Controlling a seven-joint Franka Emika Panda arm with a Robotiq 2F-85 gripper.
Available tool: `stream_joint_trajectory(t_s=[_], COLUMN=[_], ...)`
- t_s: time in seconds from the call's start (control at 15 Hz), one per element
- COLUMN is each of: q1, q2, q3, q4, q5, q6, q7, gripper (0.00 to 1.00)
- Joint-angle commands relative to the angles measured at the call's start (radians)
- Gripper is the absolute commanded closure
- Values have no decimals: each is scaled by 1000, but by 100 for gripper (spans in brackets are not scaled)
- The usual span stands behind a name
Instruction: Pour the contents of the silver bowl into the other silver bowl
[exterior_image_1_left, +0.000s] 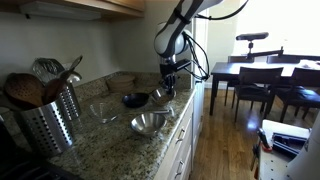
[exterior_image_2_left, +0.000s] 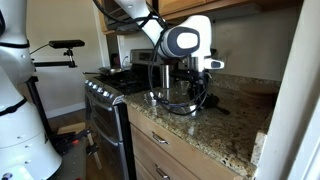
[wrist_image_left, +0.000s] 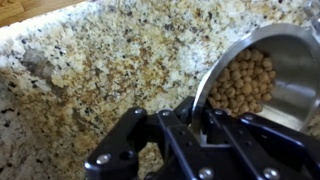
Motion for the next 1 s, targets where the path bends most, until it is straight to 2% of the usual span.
stream_joint_trajectory(t_s=[0.0,0.6,0.93], q1=[-6,-23,-47], q2=[-32,-41,-41], q3=[21,76,108], q4=[-6,-9,-7], q5=[-1,68,166], q6=[-24,-30,-35], q7=[-46,-199,-314], gripper=[92,92,92])
